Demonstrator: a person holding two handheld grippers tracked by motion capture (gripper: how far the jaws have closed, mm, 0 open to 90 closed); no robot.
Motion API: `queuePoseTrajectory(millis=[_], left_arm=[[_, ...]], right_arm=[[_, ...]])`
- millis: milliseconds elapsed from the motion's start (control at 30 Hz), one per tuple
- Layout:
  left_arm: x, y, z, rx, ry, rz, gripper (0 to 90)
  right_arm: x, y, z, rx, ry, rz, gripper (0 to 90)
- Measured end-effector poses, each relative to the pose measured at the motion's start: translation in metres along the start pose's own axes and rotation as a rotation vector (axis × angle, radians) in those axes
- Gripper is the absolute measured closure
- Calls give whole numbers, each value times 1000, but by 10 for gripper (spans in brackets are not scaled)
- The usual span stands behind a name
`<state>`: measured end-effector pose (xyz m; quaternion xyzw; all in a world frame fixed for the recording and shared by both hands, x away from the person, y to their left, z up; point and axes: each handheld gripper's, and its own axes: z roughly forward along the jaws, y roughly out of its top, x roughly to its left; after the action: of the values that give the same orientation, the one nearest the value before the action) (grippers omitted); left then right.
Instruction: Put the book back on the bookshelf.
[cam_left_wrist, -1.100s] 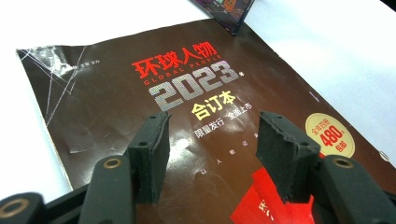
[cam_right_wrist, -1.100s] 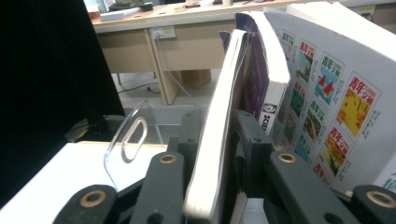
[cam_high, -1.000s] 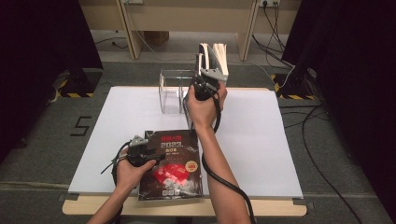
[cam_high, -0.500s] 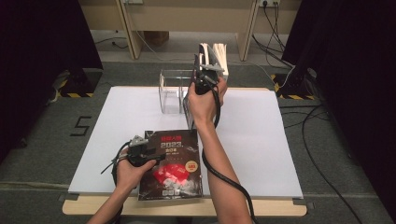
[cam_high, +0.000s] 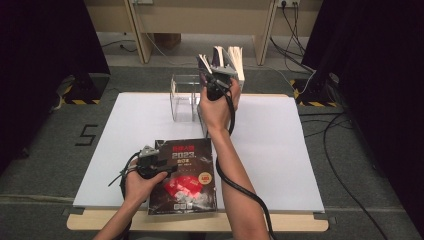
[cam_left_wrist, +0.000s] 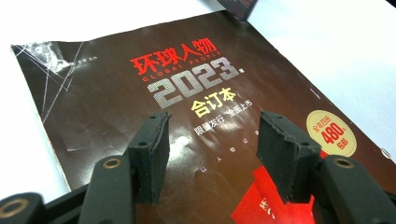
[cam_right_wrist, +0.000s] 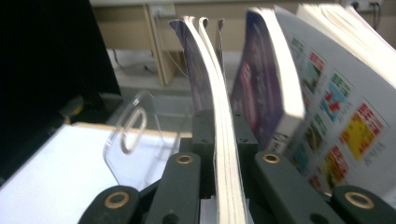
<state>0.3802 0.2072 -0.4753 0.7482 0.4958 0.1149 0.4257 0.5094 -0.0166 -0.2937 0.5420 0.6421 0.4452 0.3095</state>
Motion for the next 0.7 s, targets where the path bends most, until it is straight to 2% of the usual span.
queuePoseTrajectory(millis=[100,400,700], left_arm=[[1,0,0,-1,-1,-3,436],[1,0,0,-3,-8,-5,436],[1,0,1,-12,-6,-5,436]], right_arm=[[1,1,-1,-39,14,1,842],[4,11,5,-94,-21,22,842],[-1,15,17,-101,-60,58,842]])
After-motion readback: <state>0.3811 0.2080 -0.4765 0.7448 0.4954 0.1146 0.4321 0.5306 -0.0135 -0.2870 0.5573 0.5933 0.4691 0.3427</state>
